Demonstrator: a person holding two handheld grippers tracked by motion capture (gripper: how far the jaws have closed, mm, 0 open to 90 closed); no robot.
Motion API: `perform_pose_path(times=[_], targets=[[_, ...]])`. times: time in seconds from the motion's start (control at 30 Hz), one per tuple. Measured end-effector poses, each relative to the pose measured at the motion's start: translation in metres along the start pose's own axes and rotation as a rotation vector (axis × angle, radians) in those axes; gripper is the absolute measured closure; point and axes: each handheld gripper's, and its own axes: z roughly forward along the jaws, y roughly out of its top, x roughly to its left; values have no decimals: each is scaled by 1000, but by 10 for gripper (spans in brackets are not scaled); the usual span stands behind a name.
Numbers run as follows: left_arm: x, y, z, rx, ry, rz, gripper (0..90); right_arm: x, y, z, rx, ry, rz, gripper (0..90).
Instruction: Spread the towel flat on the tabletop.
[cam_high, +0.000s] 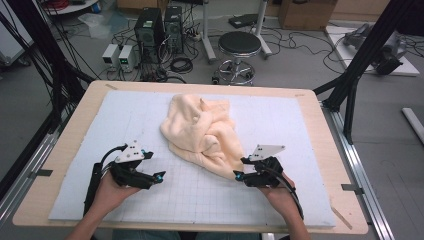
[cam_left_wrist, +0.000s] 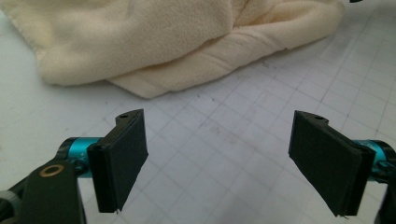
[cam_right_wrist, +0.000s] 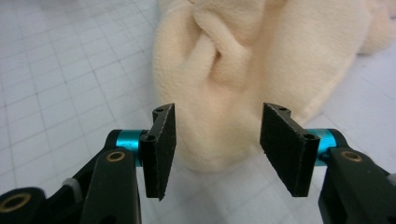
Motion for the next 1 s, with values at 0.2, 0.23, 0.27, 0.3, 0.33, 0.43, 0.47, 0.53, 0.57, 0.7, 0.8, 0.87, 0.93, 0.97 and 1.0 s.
perform_pose_path(times=[0.2, 0.23, 0.27, 0.3, 0.33, 0.43, 0.47, 0.53, 0.57, 0.7, 0.8, 0.87, 0.93, 0.97, 1.0], targets=[[6, 8, 18, 9, -19, 25, 332, -5, -7, -11, -35, -8, 20, 444], [8, 9, 22, 14, -28, 28, 362, -5, -8, -12, -39, -10, 25, 442], [12, 12, 32, 21, -42, 24, 387, -5, -8, -13, -43, -8, 27, 443], [12, 12, 32, 21, -42, 24, 408, -6, -8, -13, -46, -11, 21, 441], [16, 13, 44, 32, -40, 26, 423, -5, -7, -13, -50, -15, 26, 435], [23, 12, 56, 60, -50, -10, 444, -6, -7, -12, -47, -19, 24, 429], [25, 12, 60, 62, -49, -24, 454, -6, -7, -12, -44, -17, 25, 427], [28, 12, 65, 56, -44, -21, 486, -6, -8, -12, -41, -18, 26, 423], [29, 13, 67, 49, -41, -20, 491, -6, -8, -11, -43, -17, 22, 422], [31, 13, 73, 62, -29, -25, 521, -7, -7, -9, -39, -14, 17, 422], [31, 11, 79, 97, -23, -33, 532, -6, -6, -7, -30, -14, 12, 422], [28, 11, 81, 105, 4, -4, 572, -6, -6, -6, -31, -15, 9, 422], [28, 12, 81, 112, 28, 9, 613, -5, -6, -6, -30, -15, 9, 422], [29, 12, 81, 111, 41, 11, 649, -6, -6, -6, -29, -15, 10, 421], [29, 12, 81, 107, 50, 14, 685, -5, -5, -5, -30, -16, 16, 421]])
